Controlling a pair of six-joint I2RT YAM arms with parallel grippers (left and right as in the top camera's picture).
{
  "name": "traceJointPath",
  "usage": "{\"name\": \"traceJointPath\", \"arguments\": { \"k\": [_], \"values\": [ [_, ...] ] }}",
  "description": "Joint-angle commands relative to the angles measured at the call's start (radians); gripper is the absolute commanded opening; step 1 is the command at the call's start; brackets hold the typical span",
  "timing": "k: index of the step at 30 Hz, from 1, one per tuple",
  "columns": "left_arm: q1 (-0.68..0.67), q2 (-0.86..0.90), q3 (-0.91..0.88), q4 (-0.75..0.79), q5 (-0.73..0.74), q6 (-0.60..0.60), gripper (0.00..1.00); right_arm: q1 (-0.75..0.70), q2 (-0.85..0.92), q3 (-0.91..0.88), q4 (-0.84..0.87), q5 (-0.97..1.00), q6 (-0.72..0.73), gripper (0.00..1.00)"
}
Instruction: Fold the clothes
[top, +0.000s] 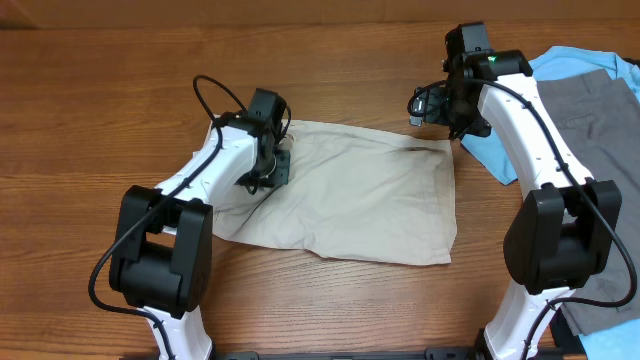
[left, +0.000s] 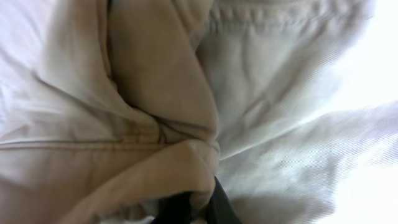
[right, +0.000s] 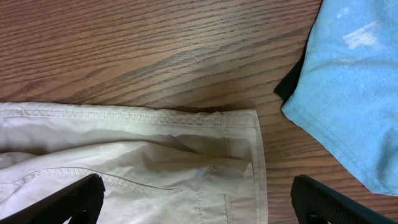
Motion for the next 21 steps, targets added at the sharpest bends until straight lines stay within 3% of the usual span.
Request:
{"name": "traceJointPath", "arguments": {
  "k": [1, 3, 5, 7, 8, 9, 21],
  "values": [
    [0.002, 0.023, 0.045, -0.009, -0.025, -0.044, 0.08, -0.001, -0.031, 0.004, 0.003, 0.006, 0.002, 1.0],
    [0.002, 0.023, 0.044, -0.013, -0.024, -0.046, 0.2, -0.001, -0.031, 0.004, 0.003, 0.006, 0.002, 1.0],
    [0.001, 0.023, 0.044, -0.025, -0.024, -0.046, 0.26, -0.001, -0.031, 0.004, 0.003, 0.006, 0.002, 1.0],
    [0.0, 0.023, 0.044, -0.037, -0.025, -0.046, 0.17, -0.001, -0.031, 0.004, 0.003, 0.006, 0.002, 1.0],
    [0.0, 0.023, 0.043, -0.037, -0.025, -0.046, 0.06, -0.001, -0.031, 0.004, 0.003, 0.006, 0.002, 1.0],
    [0.0, 0.023, 0.043, -0.037, -0.024, -0.046, 0.04, -0.001, -0.031, 0.004, 0.003, 0.006, 0.002, 1.0],
    [0.0, 0.023, 0.043, -0.034, -0.025, -0.046, 0.04, -0.001, -0.031, 0.004, 0.007, -0.004, 0.003, 1.0]
  ]
}}
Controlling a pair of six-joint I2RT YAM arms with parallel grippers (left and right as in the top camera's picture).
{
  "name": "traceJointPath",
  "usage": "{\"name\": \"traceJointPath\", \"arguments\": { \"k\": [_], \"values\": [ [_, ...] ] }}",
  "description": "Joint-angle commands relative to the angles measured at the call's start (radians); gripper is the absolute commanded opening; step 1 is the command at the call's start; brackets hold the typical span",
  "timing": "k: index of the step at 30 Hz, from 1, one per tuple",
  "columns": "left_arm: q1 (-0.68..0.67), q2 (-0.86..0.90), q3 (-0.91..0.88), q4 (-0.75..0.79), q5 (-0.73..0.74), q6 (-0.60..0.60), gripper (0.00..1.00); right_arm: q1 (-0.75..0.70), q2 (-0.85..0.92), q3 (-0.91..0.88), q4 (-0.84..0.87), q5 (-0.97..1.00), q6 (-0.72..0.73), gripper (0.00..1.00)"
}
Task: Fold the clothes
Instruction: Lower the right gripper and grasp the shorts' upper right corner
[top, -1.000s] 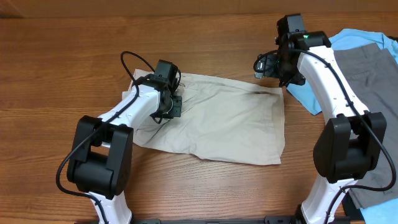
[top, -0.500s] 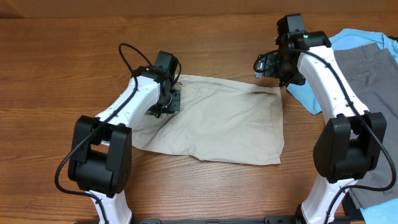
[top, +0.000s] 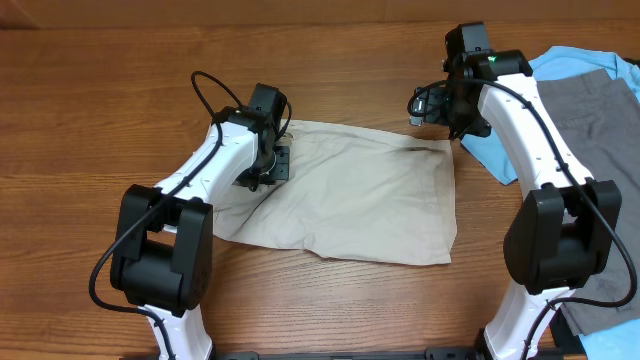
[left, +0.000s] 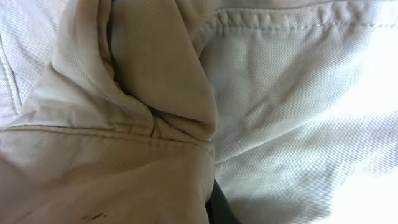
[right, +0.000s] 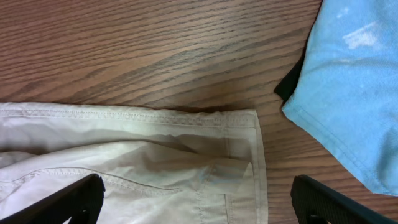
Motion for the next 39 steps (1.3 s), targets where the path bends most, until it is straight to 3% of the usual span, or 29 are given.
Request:
{"name": "traceJointPath", "arguments": {
  "k": [1, 4, 6, 7, 13, 14, 26, 35, 39],
  "values": [
    [0.0, 0.014, 0.016, 0.0, -0.015, -0.006, 0.04, -0.001, -0.031, 0.004, -0.001, -0.087, 0.006, 1.0],
    [0.0, 0.014, 0.016, 0.001, -0.015, -0.007, 0.04, -0.001, -0.031, 0.004, -0.12, -0.262, 0.001, 1.0],
    [0.0, 0.014, 0.016, 0.001, -0.015, -0.006, 0.04, -0.001, -0.031, 0.004, -0.186, -0.228, 0.002, 0.98],
    [0.0, 0.014, 0.016, 0.001, -0.016, -0.007, 0.04, -0.003, -0.031, 0.002, -0.217, -0.203, 0.012, 0.85],
    [0.0, 0.014, 0.016, 0.001, -0.016, -0.007, 0.05, -0.003, -0.031, -0.085, -0.227, -0.167, 0.053, 0.39],
    [0.0, 0.014, 0.016, 0.001, -0.016, -0.006, 0.05, -0.003, -0.031, -0.099, -0.212, -0.165, 0.054, 0.36],
    [0.0, 0.014, 0.016, 0.001, -0.016, -0.006, 0.05, -0.047, -0.027, -0.175, -0.029, -0.159, 0.08, 0.44],
    [0.0, 0.014, 0.016, 0.005, -0.017, -0.003, 0.06, -0.048, 0.004, -0.175, 0.003, -0.158, 0.08, 0.45],
    [0.0, 0.014, 0.016, 0.006, -0.017, -0.003, 0.06, -0.048, 0.017, -0.181, 0.04, -0.158, -0.018, 0.54]
  ]
}}
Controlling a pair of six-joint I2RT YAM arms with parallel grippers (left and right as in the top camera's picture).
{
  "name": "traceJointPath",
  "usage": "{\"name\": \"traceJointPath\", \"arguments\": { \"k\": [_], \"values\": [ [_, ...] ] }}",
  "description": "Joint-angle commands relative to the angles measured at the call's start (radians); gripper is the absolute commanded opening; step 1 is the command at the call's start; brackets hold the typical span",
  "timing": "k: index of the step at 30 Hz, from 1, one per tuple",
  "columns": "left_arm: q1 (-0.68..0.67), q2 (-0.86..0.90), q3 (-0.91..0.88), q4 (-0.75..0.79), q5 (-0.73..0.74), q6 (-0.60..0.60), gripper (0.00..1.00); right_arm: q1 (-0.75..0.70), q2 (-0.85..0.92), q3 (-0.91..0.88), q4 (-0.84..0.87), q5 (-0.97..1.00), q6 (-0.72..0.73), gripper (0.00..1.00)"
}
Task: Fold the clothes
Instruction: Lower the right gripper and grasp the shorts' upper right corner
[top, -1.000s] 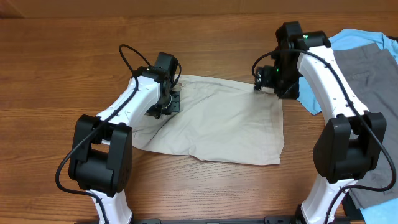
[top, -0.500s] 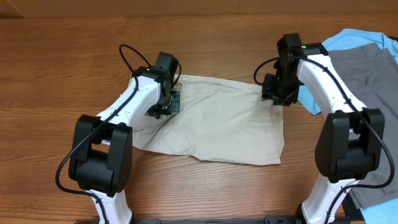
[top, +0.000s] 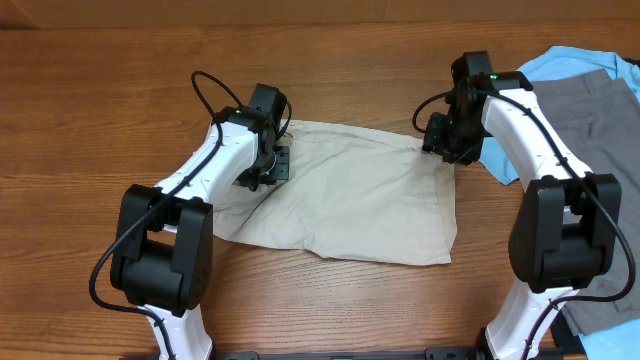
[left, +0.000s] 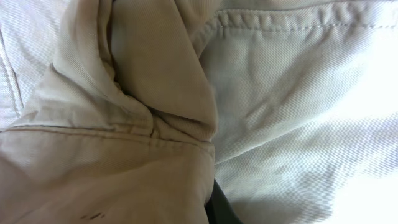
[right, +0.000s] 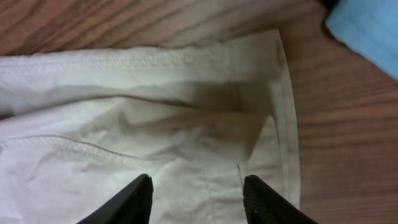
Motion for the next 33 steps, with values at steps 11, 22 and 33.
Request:
{"name": "traceJointPath", "arguments": {
  "k": [11, 22, 33],
  "values": [
    [0.0, 0.014, 0.016, 0.005, -0.014, -0.003, 0.09, 0.022, 0.016, -0.04, 0.063, 0.007, -0.338, 0.64],
    [0.0, 0.014, 0.016, 0.005, -0.014, -0.004, 0.11, 0.061, 0.016, -0.115, 0.153, 0.059, -0.43, 0.63],
    [0.0, 0.014, 0.016, 0.009, -0.014, -0.003, 0.12, 0.063, 0.016, -0.116, 0.143, 0.074, -0.403, 0.44]
  ]
}}
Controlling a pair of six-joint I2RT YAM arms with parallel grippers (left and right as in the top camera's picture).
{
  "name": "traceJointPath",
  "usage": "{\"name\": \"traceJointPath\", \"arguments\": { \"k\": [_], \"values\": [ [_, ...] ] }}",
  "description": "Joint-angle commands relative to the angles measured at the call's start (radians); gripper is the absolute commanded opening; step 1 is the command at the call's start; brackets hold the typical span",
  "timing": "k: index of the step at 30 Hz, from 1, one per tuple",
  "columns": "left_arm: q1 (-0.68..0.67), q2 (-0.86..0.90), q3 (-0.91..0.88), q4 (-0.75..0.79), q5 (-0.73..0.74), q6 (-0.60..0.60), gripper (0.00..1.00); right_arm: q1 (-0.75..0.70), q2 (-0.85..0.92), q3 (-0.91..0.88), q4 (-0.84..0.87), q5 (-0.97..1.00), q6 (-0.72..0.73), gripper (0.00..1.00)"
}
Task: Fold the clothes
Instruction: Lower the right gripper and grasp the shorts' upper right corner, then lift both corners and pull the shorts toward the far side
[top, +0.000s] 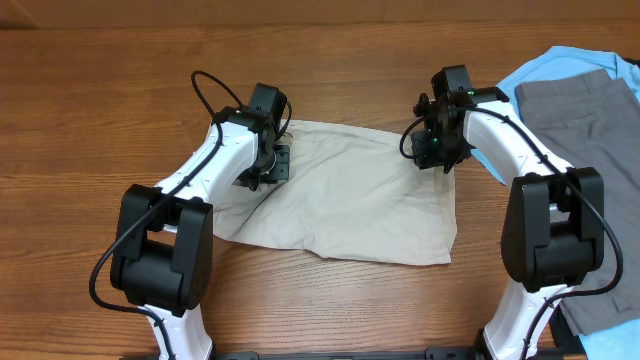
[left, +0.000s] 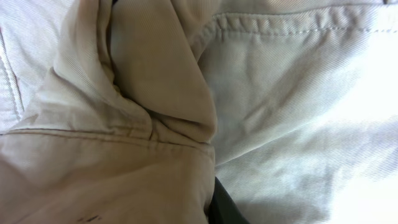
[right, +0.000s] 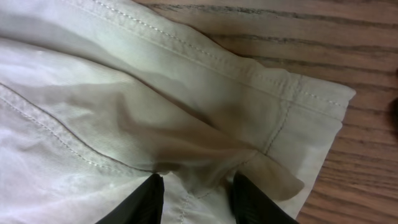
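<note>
A beige garment (top: 350, 195) lies spread flat on the wooden table (top: 100, 120). My left gripper (top: 268, 165) sits on its upper left edge. In the left wrist view, bunched beige cloth (left: 155, 93) fills the frame and drapes over one dark fingertip (left: 221, 202), so the gripper is shut on the cloth. My right gripper (top: 437, 150) is down on the garment's upper right corner. In the right wrist view the gripper (right: 196, 199) is open, with its two black fingers (right: 134, 202) astride a raised fold beside the hemmed corner (right: 298, 118).
A light blue shirt (top: 560, 70) and a grey garment (top: 590, 110) lie at the table's right edge, close behind the right arm. More grey cloth (top: 610, 300) shows at the lower right.
My right gripper has moved a little left and down onto the garment's upper right corner, and its fingers now straddle a fold of cloth. The left gripper and the garment look unchanged.
At first my left gripper held the garment's upper left edge, and it has stayed there. The right gripper then hung wide open above bare wood past the upper right corner. Later it stood over that corner with narrower jaws, and now it rests on the cloth.
</note>
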Motion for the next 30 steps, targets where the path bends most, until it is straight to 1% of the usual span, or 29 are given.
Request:
{"name": "traceJointPath", "arguments": {
  "k": [1, 6, 9, 12, 14, 16, 17, 19, 22, 25, 30],
  "values": [
    [0.0, 0.014, 0.016, 0.002, -0.014, -0.004, 0.12, 0.003, 0.003, -0.008, -0.004, 0.008, 0.006, 0.46],
    [0.0, 0.014, 0.016, 0.002, -0.014, -0.003, 0.12, 0.003, 0.003, -0.072, 0.061, 0.008, 0.006, 0.47],
    [0.0, 0.014, 0.016, 0.002, -0.014, -0.003, 0.12, 0.003, 0.003, -0.084, 0.078, 0.008, 0.01, 0.45],
    [0.0, 0.014, 0.016, 0.002, -0.014, -0.003, 0.12, 0.003, 0.003, -0.084, 0.079, 0.008, 0.01, 0.31],
    [0.001, 0.014, 0.016, 0.001, -0.014, -0.003, 0.11, 0.003, 0.003, -0.083, 0.079, 0.008, 0.01, 0.18],
    [0.001, 0.014, 0.016, -0.002, -0.014, -0.003, 0.07, 0.003, 0.003, -0.076, 0.07, 0.008, 0.029, 0.07],
    [0.001, 0.014, 0.017, -0.005, -0.015, -0.003, 0.04, 0.003, 0.003, -0.065, 0.059, 0.007, 0.042, 0.04],
    [0.003, 0.013, 0.034, -0.035, -0.037, -0.003, 0.04, 0.003, 0.002, -0.028, 0.013, 0.007, 0.058, 0.04],
    [0.006, 0.004, 0.098, -0.122, -0.092, -0.003, 0.04, 0.003, 0.0, 0.063, -0.095, -0.004, 0.068, 0.04],
    [0.006, -0.009, 0.167, -0.201, -0.091, -0.004, 0.04, 0.003, -0.006, 0.142, -0.196, -0.023, 0.101, 0.04],
    [0.006, -0.033, 0.225, -0.312, -0.084, -0.044, 0.04, 0.003, -0.026, 0.166, -0.339, -0.052, 0.154, 0.04]
  ]
}}
